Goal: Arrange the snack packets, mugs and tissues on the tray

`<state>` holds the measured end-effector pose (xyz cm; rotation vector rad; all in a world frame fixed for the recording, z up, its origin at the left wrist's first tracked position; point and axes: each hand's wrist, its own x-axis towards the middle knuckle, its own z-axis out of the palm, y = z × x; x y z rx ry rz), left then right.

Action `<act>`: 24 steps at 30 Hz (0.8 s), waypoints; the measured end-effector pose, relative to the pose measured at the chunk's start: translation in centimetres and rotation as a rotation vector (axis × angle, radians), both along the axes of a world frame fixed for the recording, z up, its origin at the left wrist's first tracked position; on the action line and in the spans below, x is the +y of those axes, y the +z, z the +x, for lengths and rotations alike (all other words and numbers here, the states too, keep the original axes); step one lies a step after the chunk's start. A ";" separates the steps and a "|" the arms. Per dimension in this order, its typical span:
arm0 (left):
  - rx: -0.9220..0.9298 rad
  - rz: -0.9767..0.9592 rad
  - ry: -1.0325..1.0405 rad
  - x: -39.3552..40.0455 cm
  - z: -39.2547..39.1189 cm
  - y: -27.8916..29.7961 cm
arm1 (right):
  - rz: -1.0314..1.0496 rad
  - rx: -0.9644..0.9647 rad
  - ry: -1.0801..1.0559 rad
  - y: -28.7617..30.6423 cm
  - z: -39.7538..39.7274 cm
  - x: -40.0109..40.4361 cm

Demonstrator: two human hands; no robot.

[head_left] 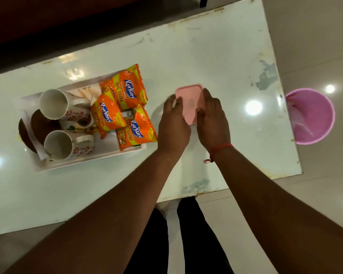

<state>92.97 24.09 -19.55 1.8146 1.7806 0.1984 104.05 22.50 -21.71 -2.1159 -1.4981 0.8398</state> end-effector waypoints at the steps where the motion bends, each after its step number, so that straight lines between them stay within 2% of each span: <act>1: 0.022 0.003 0.005 0.7 -0.3 0.1 | -0.005 0.009 0.005 0.0 -0.5 0.8; 5: 0.077 -0.005 -0.001 2.7 -1.0 0.1 | -0.035 0.001 0.008 -0.2 -1.5 2.7; 14: 0.067 -0.020 0.023 2.8 -1.1 0.2 | -0.062 0.029 -0.041 -0.2 -2.3 2.6; 20: 0.090 -0.042 -0.031 3.0 -1.8 1.1 | -0.085 0.014 -0.010 0.3 -2.2 2.6; 24: 0.013 0.091 -0.025 3.2 -2.9 3.0 | -0.082 -0.064 -0.122 1.4 -2.0 2.7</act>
